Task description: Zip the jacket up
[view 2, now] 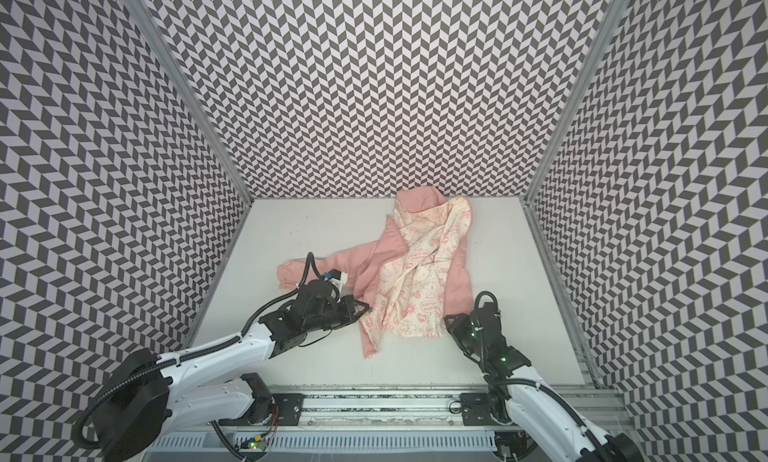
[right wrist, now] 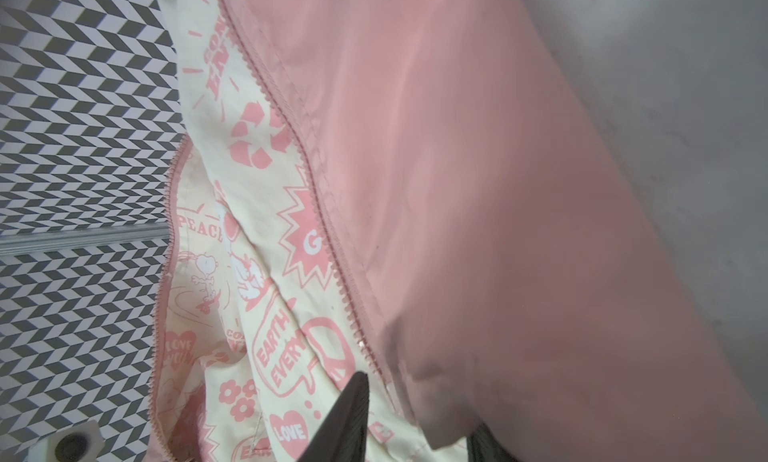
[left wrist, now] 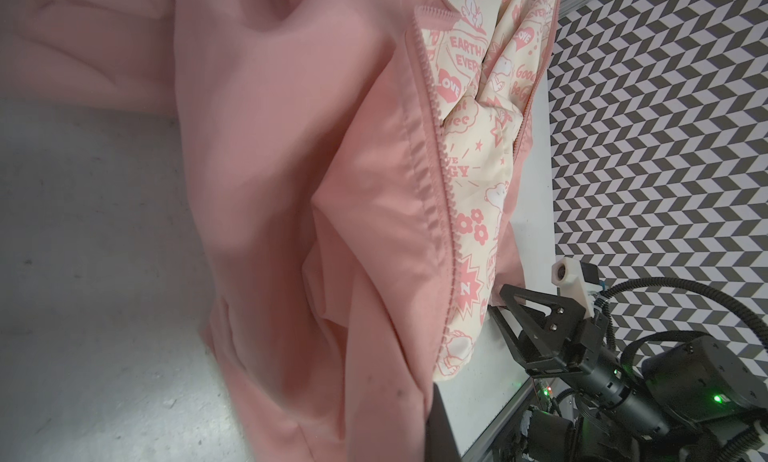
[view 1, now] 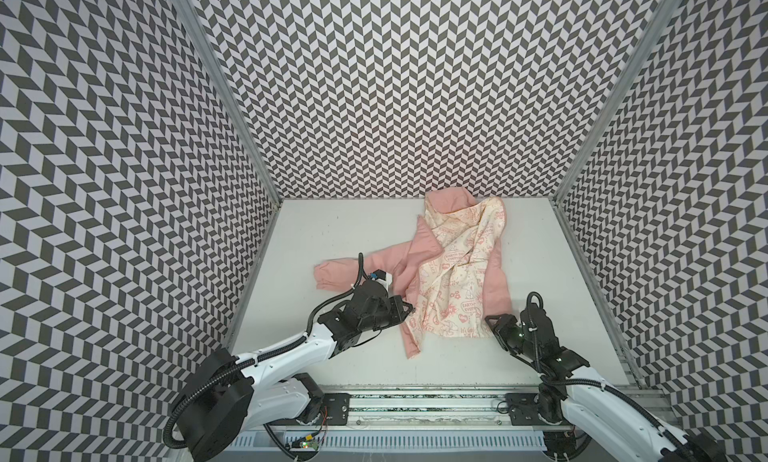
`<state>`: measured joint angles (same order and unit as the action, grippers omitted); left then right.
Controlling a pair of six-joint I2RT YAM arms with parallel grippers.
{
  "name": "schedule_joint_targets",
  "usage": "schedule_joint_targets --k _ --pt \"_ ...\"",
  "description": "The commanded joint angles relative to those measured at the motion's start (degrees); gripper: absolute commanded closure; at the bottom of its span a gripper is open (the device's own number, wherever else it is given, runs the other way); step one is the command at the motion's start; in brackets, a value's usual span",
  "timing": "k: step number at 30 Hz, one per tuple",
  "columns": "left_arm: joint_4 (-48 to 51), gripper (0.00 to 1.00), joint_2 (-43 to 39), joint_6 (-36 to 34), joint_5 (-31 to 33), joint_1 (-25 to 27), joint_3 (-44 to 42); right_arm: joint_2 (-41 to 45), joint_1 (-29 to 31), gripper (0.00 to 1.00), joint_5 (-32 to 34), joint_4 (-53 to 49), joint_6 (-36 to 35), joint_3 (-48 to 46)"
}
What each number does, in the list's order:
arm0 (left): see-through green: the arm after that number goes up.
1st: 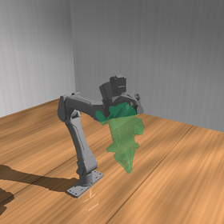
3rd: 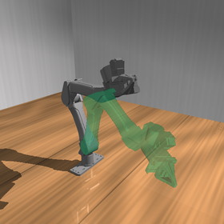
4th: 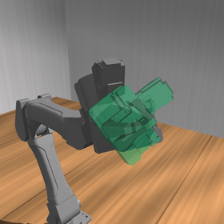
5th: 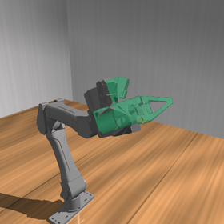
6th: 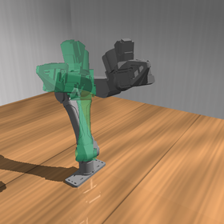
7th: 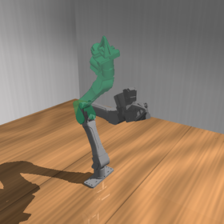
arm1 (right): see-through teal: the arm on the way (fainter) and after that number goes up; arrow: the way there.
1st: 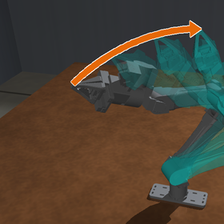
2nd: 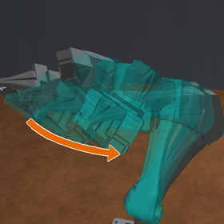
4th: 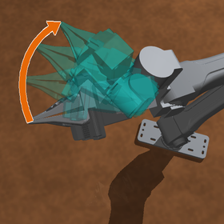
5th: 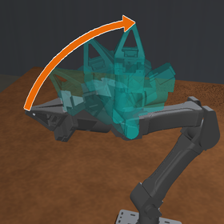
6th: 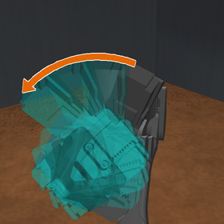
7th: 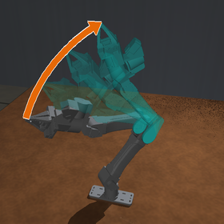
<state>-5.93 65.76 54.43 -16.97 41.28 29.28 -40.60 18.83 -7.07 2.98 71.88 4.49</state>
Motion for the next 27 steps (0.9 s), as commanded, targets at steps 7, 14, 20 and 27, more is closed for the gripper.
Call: schedule_joint_targets --k 7,14,20,27 --pt "0.1 1.00 0.3 -0.5 0.6 -0.4 1.4 3.0 -0.3 0.64 1.8 5.4 -0.2 -1.2" --pt "0.1 1.00 0.4 -0.4 0.6 -0.4 1.5 1.1 -0.3 0.68 1.9 5.4 -0.8 -0.5" --pt "0.2 1.00 0.2 -0.3 0.6 -0.3 1.4 -2.7 -0.4 0.75 1.9 7.2 -1.6 0.5" --pt "0.5 1.00 0.1 -0.3 0.8 -0.2 1.4 -5.0 -0.3 0.77 2.0 9.1 -2.0 1.0"
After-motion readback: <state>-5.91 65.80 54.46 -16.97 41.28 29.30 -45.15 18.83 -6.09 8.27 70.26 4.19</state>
